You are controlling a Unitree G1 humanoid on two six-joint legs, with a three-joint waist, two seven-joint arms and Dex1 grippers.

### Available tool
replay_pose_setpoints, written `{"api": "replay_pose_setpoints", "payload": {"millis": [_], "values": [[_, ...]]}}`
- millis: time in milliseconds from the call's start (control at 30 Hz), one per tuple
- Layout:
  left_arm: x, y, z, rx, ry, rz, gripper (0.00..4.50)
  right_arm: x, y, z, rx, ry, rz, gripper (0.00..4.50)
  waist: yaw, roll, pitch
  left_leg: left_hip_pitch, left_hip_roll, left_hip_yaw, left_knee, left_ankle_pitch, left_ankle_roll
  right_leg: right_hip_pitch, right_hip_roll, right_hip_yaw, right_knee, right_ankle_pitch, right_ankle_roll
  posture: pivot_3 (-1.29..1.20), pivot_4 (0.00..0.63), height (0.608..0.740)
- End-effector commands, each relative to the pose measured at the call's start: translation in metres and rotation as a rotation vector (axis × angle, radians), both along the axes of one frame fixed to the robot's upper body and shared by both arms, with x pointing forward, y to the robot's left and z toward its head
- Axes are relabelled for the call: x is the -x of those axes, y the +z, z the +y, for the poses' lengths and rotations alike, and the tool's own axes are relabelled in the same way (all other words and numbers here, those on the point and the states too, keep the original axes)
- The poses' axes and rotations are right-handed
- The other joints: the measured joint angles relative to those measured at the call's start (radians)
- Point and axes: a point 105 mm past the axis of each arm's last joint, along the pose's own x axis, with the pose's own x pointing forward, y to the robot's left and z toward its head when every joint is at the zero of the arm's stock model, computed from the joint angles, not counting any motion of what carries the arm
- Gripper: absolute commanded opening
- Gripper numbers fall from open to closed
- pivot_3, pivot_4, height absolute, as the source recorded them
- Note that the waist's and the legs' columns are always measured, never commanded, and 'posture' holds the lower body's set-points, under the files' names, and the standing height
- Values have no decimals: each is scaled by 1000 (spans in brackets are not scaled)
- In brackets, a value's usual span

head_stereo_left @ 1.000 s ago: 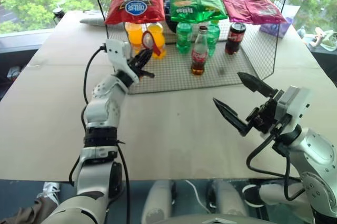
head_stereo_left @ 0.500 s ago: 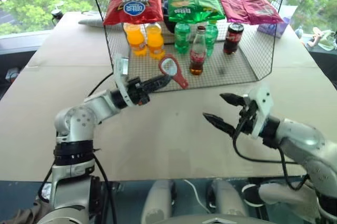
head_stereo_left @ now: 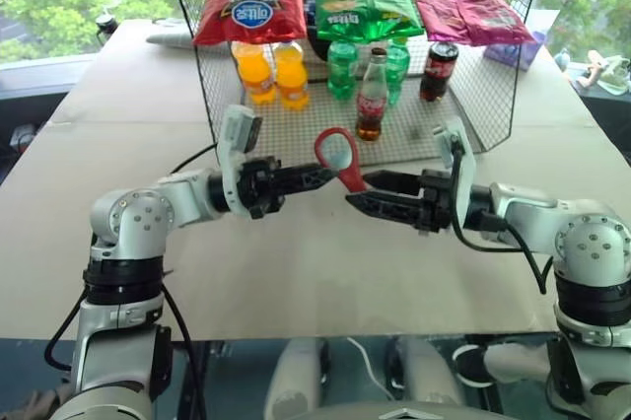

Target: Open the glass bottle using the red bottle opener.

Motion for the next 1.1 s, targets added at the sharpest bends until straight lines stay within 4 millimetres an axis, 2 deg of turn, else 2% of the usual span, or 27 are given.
{"api": "replay_pose_setpoints", "payload": {"millis": [33,100,133,167,233,700,1100], "values": [[8,8,-5,19,-25,-51,17,4,16,4,-63,9,-6,4500,1,0,0,0,0,0,0,0,0,0,0,0,0,0,0,0,150,740],[8,9,-7,24,-22,-53,17,6,20,6,-91,16,16,4500,1,0,0,0,0,0,0,0,0,0,0,0,0,0,0,0,150,740],[7,10,-7,28,-22,-55,0,6,21,7,-98,19,23,3971,0,0,0,0,0,0,0,0,0,0,0,0,0,0,0,0,150,740],[7,10,-8,31,-21,-57,0,7,21,8,-100,20,28,3681,0,0,0,0,0,0,0,0,0,0,0,0,0,0,0,0,150,740],[6,12,-9,43,-13,-60,0,9,20,9,-87,22,30,2803,-1,0,0,0,0,0,0,0,0,0,0,0,0,0,0,0,150,740],[2,17,-7,58,18,-73,0,9,6,2,-27,-2,62,2803,-1,0,0,0,0,0,0,0,0,0,0,0,0,0,0,0,150,740],[1,17,-8,63,26,-78,0,8,5,2,-50,-2,82,2803,0,0,0,0,1,0,0,0,0,0,0,0,0,0,0,0,150,740]]}}
